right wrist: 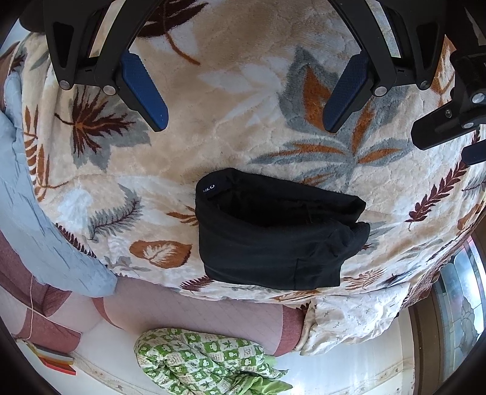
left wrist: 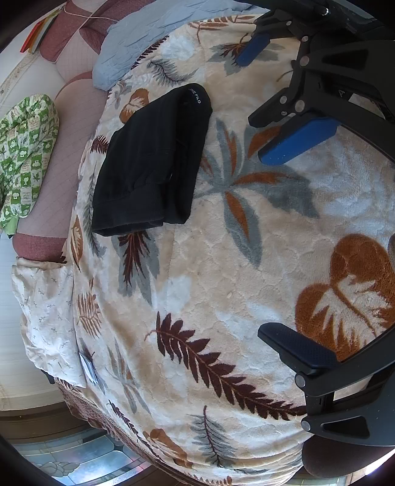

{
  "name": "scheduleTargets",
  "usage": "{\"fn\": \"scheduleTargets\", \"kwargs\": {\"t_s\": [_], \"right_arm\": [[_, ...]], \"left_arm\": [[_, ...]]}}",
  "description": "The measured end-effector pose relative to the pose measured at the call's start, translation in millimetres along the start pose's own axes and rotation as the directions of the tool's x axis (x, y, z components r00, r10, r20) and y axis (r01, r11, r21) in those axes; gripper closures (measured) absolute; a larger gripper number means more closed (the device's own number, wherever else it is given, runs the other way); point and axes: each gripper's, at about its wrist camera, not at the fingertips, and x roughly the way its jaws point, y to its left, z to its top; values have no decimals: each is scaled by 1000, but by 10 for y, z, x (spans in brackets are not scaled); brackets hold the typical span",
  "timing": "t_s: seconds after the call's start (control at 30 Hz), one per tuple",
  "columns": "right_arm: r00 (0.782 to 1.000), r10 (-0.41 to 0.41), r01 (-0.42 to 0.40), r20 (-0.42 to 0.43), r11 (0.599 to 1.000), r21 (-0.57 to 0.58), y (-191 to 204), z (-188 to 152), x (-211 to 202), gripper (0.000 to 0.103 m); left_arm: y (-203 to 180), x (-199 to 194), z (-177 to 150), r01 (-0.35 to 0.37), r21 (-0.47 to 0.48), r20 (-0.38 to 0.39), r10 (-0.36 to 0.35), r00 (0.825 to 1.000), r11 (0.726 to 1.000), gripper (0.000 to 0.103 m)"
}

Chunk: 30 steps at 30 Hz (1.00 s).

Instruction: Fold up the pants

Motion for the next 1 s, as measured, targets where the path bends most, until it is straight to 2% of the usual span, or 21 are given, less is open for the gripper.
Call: {"fn": "scheduleTargets", "kwargs": {"t_s": [1.0], "right_arm": [[1000,6,-6,0,1000,-7,30,-14,-1,0]], "left_arm": [[-47,-31,-28,-17,11,16,16,1000,1000,0]]}}
